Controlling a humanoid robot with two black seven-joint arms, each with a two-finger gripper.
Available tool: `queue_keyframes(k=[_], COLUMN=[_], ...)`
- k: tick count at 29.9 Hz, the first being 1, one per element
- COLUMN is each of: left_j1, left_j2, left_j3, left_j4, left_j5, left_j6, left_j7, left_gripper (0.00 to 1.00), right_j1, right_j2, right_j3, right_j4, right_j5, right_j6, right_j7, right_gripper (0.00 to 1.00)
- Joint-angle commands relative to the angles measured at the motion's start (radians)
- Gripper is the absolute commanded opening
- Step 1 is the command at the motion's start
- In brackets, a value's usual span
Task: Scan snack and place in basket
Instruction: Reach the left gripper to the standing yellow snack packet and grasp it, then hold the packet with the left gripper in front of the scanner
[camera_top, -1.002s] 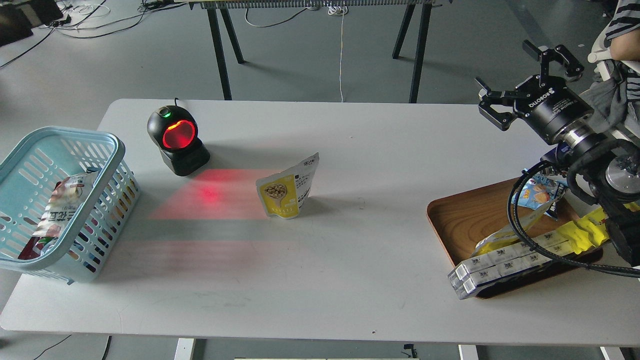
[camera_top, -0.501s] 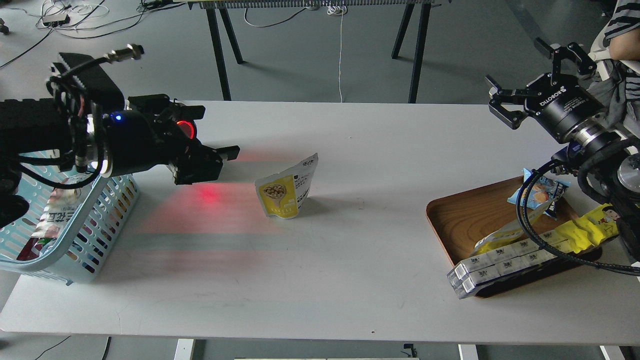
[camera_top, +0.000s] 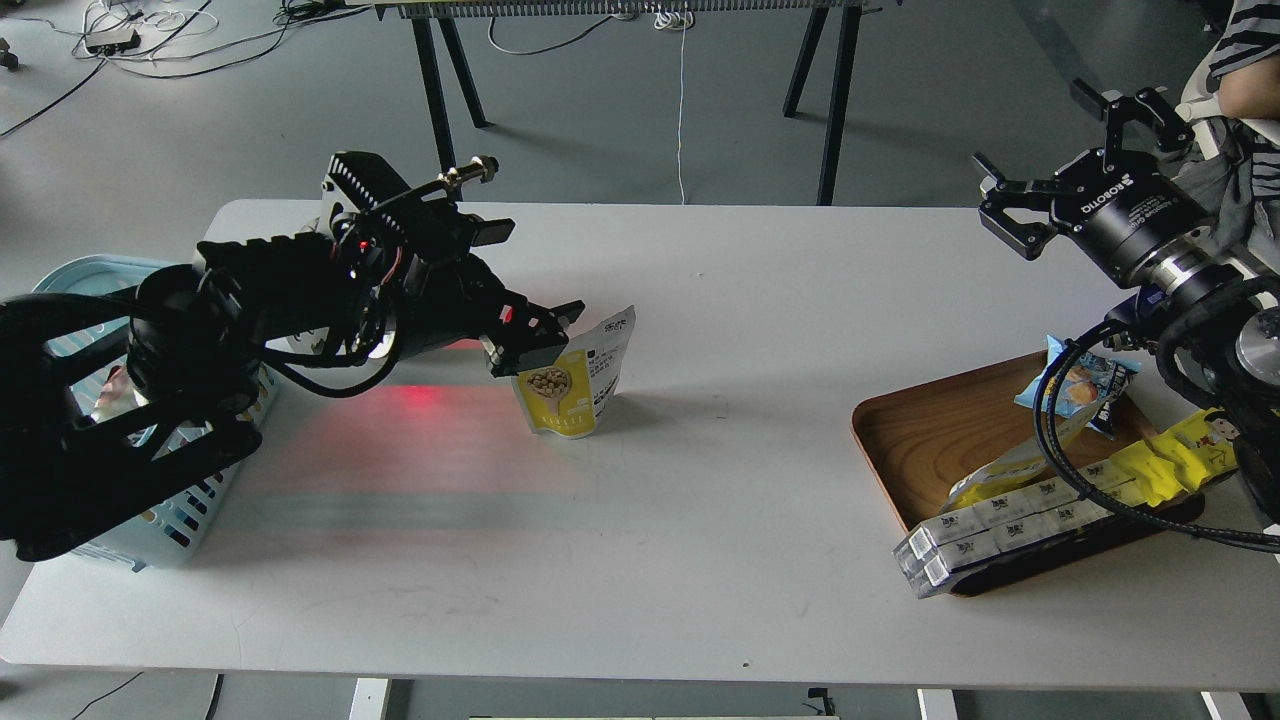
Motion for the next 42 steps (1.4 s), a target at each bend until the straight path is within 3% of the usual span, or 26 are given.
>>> queue_keyframes(k=[1, 9, 23, 26, 29, 30, 34, 38, 42], left_j1=[0.009, 0.073, 0.187, 0.190, 0.190, 0.190, 0.190, 0.191, 0.190], left_j2=[-0.048, -0.085, -0.123, -0.125, -0.125, -0.125, -0.122, -0.123, -0.120], left_j3=[0.005, 0.005, -0.011, -0.011, -0.011, -0.011, -0.013, -0.014, -0.014], left_j4=[0.000, 0.010, 0.085, 0.086, 0.086, 0.086, 0.086, 0.086, 0.083], left_j5=[0.008, 0.020, 0.105, 0.105, 0.105, 0.105, 0.105, 0.105, 0.105], left_j6=[0.000, 0.000, 0.000, 0.000, 0.000, 0.000, 0.000, 0.000, 0.000], left_j7=[0.027, 0.079, 0.079, 0.079, 0.075, 0.070, 0.069, 0.069, 0.070], left_gripper=[1.00, 1.00, 0.97, 0.80, 0.50, 0.44, 0.36, 0.05, 0.01], right_j1=[-0.002, 0.002, 0.006, 0.014, 0.014, 0.014, 0.014, 0.014, 0.014], right_j2=[0.001, 0.009, 0.012, 0.014, 0.014, 0.015, 0.015, 0.015, 0.014], right_j3=[-0.002, 0.000, 0.000, 0.000, -0.002, -0.002, -0.005, -0.006, -0.006], right_j4=[-0.003, -0.001, -0.003, -0.003, -0.003, -0.003, -0.003, -0.003, -0.003], right_j5=[0.000, 0.000, 0.000, 0.000, 0.000, 0.000, 0.000, 0.000, 0.000], right_j6=[0.000, 0.000, 0.000, 0.000, 0.000, 0.000, 0.000, 0.000, 0.000], right_j7=[0.000, 0.000, 0.000, 0.000, 0.000, 0.000, 0.000, 0.000, 0.000], right_gripper=[1.00, 1.00, 1.00, 1.00, 1.00, 1.00, 1.00, 1.00, 1.00])
